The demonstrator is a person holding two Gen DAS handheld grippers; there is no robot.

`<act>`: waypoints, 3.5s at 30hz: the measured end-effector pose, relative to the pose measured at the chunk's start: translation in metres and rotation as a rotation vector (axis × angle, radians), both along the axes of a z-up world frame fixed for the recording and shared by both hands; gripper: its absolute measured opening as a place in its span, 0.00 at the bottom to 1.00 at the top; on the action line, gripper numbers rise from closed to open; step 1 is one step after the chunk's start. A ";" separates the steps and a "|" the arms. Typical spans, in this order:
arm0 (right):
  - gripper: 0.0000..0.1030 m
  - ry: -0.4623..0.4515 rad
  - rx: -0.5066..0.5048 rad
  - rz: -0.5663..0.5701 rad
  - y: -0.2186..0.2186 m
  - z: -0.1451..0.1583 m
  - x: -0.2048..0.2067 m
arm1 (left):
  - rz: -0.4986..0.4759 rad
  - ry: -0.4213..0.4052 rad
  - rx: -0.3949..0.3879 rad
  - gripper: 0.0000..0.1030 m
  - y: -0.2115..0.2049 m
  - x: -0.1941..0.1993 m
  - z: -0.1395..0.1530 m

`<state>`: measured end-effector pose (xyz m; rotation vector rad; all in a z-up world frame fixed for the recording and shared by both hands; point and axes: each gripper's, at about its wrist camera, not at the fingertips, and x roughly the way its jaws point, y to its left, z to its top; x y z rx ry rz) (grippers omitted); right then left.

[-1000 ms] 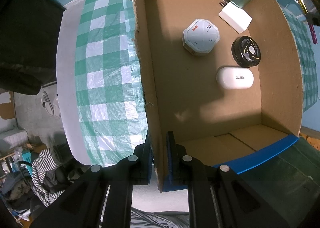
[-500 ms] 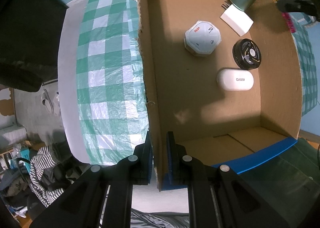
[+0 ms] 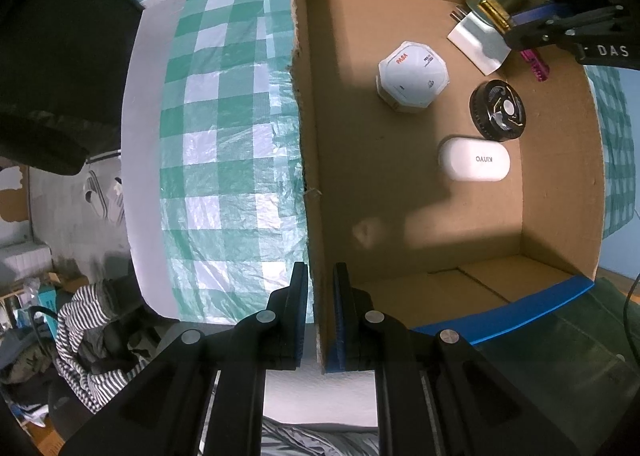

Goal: Organize rigid objects
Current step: 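Carry the pink-gold lighter into the box with the right tool, then open the right tool to release the lighter in the box, then move the right tool back and grasp the white plug charger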

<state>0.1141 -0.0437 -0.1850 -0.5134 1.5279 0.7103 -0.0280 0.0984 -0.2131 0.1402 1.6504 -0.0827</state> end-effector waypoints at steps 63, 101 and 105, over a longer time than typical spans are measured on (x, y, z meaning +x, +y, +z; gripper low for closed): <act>0.57 0.064 -0.026 -0.776 -0.263 -0.002 0.011 | 0.046 0.002 0.006 0.11 -0.005 0.008 0.003; 0.48 0.092 -0.122 -0.946 -0.288 -0.080 0.005 | 0.053 0.010 0.019 0.11 -0.005 0.008 0.004; 0.47 0.083 -0.125 -0.903 -0.282 -0.077 0.004 | 0.050 0.010 0.019 0.11 -0.004 0.008 0.004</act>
